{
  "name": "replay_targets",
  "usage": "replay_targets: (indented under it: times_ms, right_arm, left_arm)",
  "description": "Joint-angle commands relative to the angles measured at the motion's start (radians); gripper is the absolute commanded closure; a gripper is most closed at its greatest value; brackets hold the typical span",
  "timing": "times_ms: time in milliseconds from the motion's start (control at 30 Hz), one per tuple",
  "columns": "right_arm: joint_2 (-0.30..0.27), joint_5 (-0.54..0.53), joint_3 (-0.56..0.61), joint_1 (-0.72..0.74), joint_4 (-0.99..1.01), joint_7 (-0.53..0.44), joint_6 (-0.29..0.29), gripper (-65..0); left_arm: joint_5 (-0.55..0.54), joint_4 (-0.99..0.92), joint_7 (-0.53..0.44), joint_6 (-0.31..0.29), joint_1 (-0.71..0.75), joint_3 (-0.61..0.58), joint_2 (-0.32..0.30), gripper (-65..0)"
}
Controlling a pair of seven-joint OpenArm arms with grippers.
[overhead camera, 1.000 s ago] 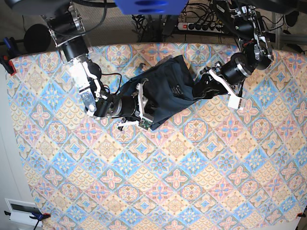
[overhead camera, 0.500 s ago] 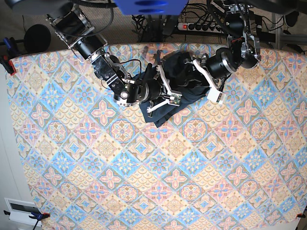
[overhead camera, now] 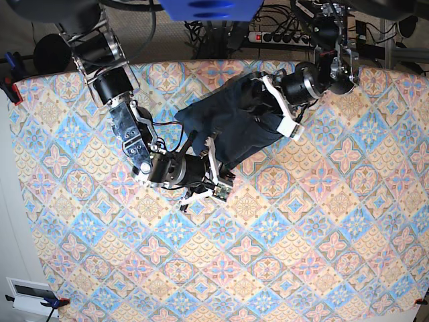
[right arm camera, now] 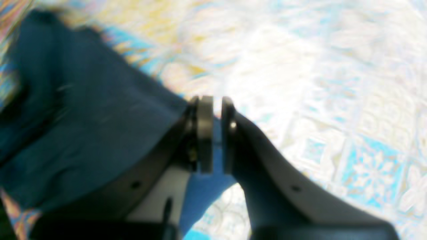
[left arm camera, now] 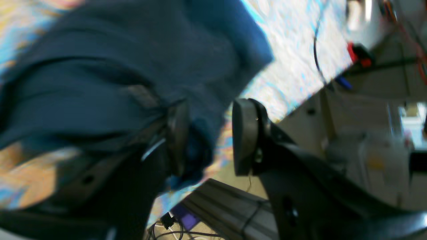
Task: Layout the t-shirt on the table in an organized manner, then fold the t-shirt properly
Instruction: 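Hold the folded bundle with both grippers and rotate it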
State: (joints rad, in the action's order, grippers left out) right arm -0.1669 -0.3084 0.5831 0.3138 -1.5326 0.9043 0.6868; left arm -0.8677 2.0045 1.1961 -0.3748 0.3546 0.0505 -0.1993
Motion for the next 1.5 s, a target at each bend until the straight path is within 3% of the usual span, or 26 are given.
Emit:
replay_targets:
  times_ms: [0,100,200,300,500,600,800,1033,1300,1467]
  right_arm:
    - [-0.003,-0.005,-0.001,0.026,0.027,0.003,0.011,-4.5]
    - [0.002,-0.004,0.016,0.112,0.163,-0.001,0.011,-4.4]
    - [0.062,-0.004,0.056,0.137,0.272,-0.050,0.011,-4.4]
    - [0.073,-0.004,0.113,0.184,0.350,-0.080,0.011,-4.4]
    - [0.068,-0.004,0.200,0.193,0.370,-0.030,0.011,-4.2]
    - [0.011,-0.004,0.205,0.187,0.350,-0.009,0.011,-4.2]
    - [-0.105,-0.005,0.197,0.101,0.159,0.006,0.011,-4.2]
    - [-0.228,-0.008,0.143,-0.014,-0.067,0.054,0.011,-4.2]
    - [-0.257,-0.010,-0.079,-0.158,-0.331,0.055,0.011,-4.2]
    - [-0.254,-0.010,-0.090,-0.241,-0.405,0.055,0.011,-4.2]
  left_arm:
    - [0.018,0.002,-0.017,-0.003,-0.002,-0.011,-0.004,-19.6]
    - [0.140,-0.054,-0.017,-0.002,-0.006,-0.054,-0.004,-19.6]
    - [0.232,-0.098,-0.043,-0.002,-0.015,-0.077,-0.009,-19.6]
    - [0.319,-0.109,-0.057,0.000,-0.015,-0.082,-0.036,-19.6]
    - [0.376,-0.167,-0.058,0.000,-0.067,-0.076,-0.095,-19.6]
    - [0.376,-0.258,-0.068,0.000,-0.128,-0.077,-0.098,-19.6]
    - [0.408,-0.383,-0.184,0.000,-0.233,-0.085,-0.090,-19.6]
    - [0.407,-0.569,-0.287,0.001,-0.423,-0.194,-0.071,-19.6]
    - [0.402,-0.652,-0.355,0.001,-0.564,-0.160,0.059,-19.6]
    - [0.364,-0.577,-0.350,0.001,-0.564,0.038,0.123,-19.6]
